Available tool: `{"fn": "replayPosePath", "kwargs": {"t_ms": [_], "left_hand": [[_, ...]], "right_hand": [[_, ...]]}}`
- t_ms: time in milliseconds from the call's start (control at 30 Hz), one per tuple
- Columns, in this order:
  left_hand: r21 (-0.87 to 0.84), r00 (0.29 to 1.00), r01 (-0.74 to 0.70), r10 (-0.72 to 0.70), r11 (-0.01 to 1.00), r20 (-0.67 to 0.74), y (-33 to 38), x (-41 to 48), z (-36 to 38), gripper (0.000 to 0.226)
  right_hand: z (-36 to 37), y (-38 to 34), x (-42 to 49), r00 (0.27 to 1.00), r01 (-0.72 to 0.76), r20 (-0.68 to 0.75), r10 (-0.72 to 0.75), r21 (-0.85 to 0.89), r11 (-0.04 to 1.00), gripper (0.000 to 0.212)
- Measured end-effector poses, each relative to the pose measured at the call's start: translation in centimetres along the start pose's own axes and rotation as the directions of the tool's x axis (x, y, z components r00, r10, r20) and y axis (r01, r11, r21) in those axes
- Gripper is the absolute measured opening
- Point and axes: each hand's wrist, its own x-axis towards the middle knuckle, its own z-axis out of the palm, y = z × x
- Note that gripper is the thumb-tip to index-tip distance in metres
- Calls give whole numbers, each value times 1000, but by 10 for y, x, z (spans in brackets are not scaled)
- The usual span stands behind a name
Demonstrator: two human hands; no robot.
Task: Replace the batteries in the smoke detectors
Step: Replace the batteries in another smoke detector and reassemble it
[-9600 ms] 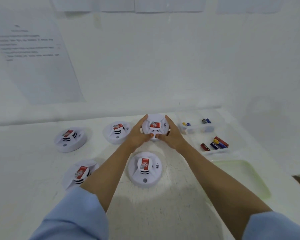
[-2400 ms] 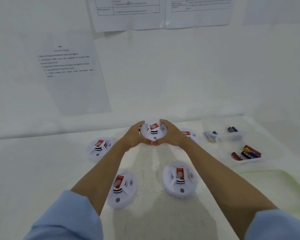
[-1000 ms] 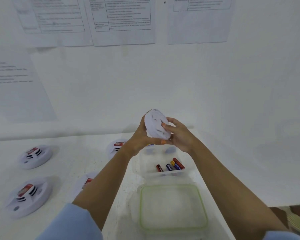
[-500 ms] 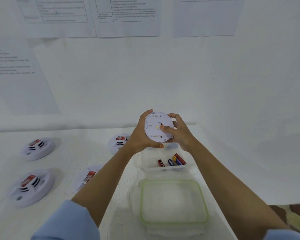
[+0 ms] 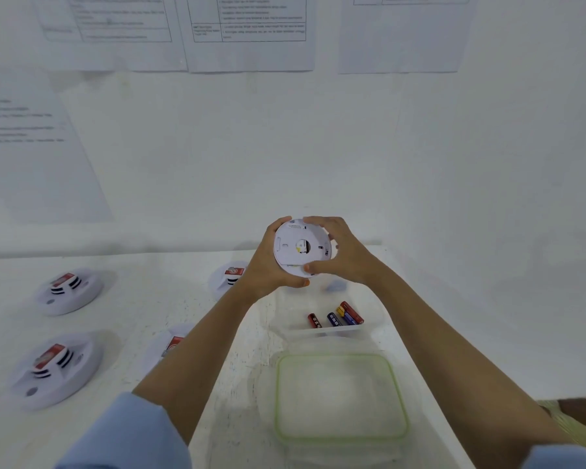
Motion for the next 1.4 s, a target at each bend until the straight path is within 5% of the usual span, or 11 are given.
{"fn": "replayPosePath", "kwargs": {"t_ms": [133, 1033, 1300, 1400], "left_hand": [[-55, 999, 13, -11, 998, 35, 3, 2, -3, 100], [-18, 995, 48, -46, 999, 87, 3, -6, -11, 104], [2, 991, 87, -87, 996, 103, 2, -9, -7, 108], [13, 990, 93, -93, 996, 104, 1, -9, -8, 110]], "right_hand": [[1, -4, 6, 1000, 25, 20, -22, -185, 983, 77], [-7, -29, 8, 988, 102, 145, -47, -397, 912, 70], [-10, -30, 5, 980, 162, 182, -79, -505, 848, 69], [-8, -28, 5, 972, 219, 206, -110, -638, 738, 74]]}}
